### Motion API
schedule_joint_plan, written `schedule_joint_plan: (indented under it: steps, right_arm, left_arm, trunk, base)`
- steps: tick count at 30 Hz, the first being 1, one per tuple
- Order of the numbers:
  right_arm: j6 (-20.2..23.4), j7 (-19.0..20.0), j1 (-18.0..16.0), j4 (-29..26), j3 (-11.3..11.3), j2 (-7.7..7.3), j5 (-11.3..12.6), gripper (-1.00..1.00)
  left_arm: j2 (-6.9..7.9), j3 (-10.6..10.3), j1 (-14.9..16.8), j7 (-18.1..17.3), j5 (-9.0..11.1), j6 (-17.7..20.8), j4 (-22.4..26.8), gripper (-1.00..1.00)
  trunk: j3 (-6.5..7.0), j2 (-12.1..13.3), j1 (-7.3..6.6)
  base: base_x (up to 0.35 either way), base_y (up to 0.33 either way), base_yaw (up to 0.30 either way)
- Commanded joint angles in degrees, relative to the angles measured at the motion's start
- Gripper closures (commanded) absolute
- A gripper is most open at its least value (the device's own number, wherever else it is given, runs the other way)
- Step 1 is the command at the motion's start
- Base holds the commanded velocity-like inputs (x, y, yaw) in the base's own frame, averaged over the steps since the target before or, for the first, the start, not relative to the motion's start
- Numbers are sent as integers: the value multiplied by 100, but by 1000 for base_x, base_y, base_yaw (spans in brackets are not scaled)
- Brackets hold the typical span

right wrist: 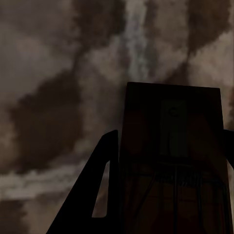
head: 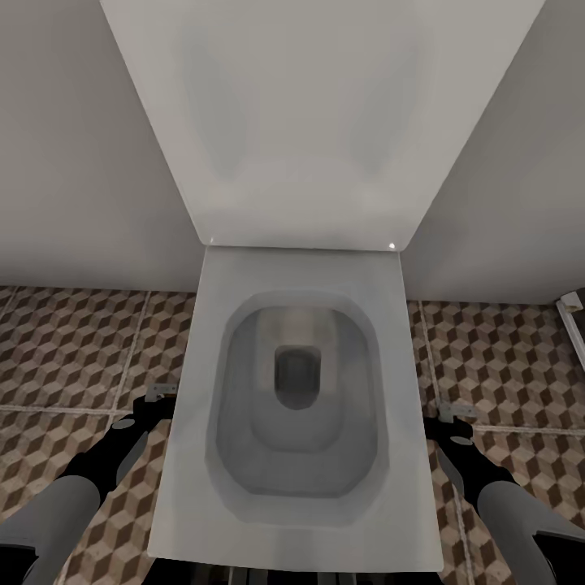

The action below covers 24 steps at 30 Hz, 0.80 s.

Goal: Take the four mousetraps from the cabinet in the bathroom and place them on the bathroom floor. Make sure all four end up on the same floor surface, and ensure that at least two of them are either under or directly next to the same bathroom sink.

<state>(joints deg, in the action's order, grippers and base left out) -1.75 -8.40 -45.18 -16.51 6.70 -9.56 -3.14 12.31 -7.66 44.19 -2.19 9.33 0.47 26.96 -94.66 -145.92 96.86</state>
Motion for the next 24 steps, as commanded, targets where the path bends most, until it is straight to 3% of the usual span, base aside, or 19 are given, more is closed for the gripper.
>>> schedule_joint_plan:
  steps: [1, 13, 14, 24]
  right_arm:
    - [-20, 2, 0, 16, 41, 2, 7, 100]
    - [-19, 1, 0, 17, 41, -1, 7, 100]
    - [-19, 3, 0, 17, 41, -1, 7, -100]
    - [-19, 1, 0, 17, 41, -2, 7, -100]
  left_arm:
    - [7, -34, 2, -1, 60, 5, 2, -100]
    - [4, -34, 2, -1, 60, 5, 2, -100]
    - [5, -34, 2, -1, 60, 5, 2, -100]
    - [0, -34, 2, -1, 60, 5, 2, -100]
  trunk:
    - [-3, -1, 0]
    - [-3, -1, 0]
    - [-3, -1, 0]
    - [-3, -1, 0]
  base:
    - [0, 0, 0]
    - [0, 0, 0]
    - [0, 0, 0]
    - [0, 0, 0]
